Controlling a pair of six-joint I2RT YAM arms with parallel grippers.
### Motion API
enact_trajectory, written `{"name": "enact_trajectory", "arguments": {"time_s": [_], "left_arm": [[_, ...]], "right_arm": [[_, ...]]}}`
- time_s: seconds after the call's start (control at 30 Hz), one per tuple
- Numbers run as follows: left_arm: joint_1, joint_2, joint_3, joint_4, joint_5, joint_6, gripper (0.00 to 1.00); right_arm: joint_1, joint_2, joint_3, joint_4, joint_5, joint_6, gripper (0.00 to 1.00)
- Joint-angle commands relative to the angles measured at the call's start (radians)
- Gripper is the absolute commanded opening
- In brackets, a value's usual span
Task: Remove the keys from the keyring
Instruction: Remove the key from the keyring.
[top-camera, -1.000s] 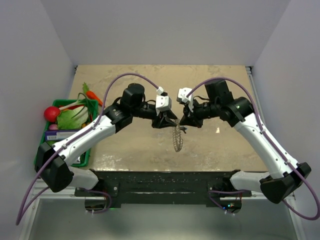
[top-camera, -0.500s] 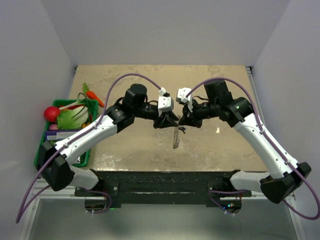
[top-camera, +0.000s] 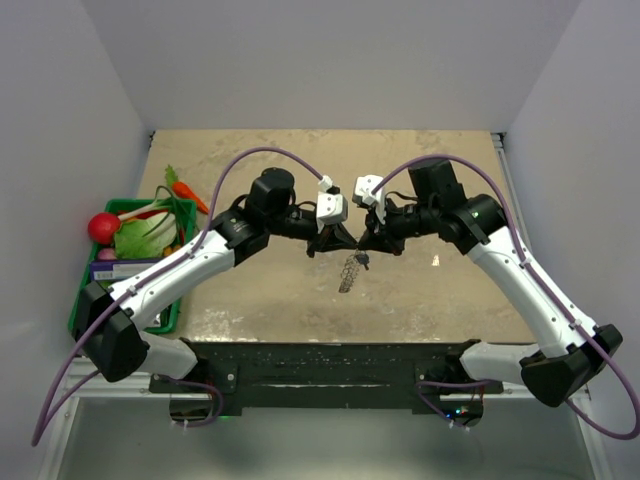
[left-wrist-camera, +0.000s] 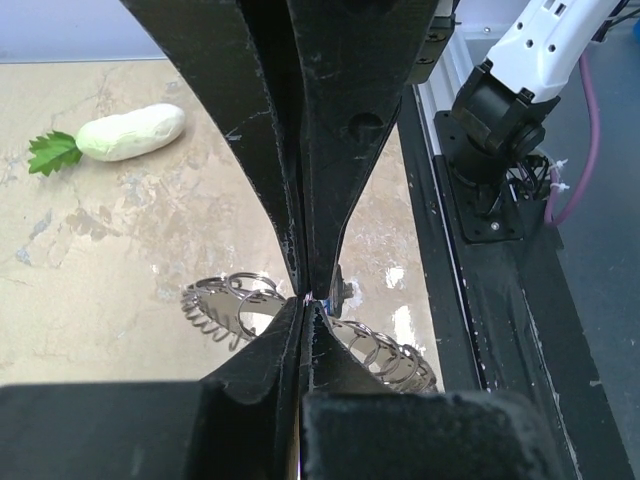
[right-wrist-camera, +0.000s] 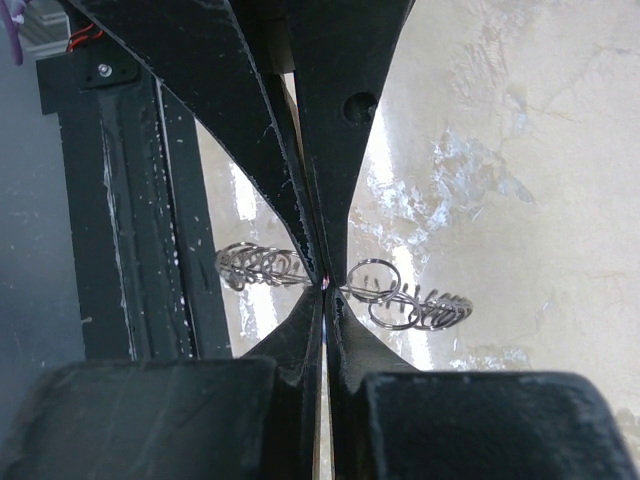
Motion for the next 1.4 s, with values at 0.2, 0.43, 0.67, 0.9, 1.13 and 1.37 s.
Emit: {"name": "enact_trajectory", "arguments": {"time_s": [0.2,0.43,0.67,0.9,1.13,1.37], "left_arm": [[0.004,-0.005,0.018,0.040,0.056,0.002,0.00],[0.044,-0.028,-0.002,0.109,0.162,-0.074,0.00],[0.063,-0.037,-0.011,0.170,0.211,-0.131,0.00],[0.078,-0.040,-0.014,0.192,0.222,-0.159,0.00],[0.081,-0.043,-0.023,0.210,0.225,-0.170,0.00],[0.084,-0.043,-0.025,0.227,0.234,-0.191,0.00]], "right_arm": [[0.007,-0.055,0.025,0.046,-0.061,-0.021,0.33],[-0.082,-0.129,0.003,0.063,-0.156,-0.042,0.41],[-0.161,-0.158,-0.092,0.143,-0.277,-0.026,0.38],[-0.161,-0.141,-0.172,0.197,-0.375,-0.007,0.38],[-0.160,-0.161,-0.199,0.246,-0.360,0.020,0.38],[-0.161,-0.154,-0.225,0.304,-0.341,0.066,0.34]]}}
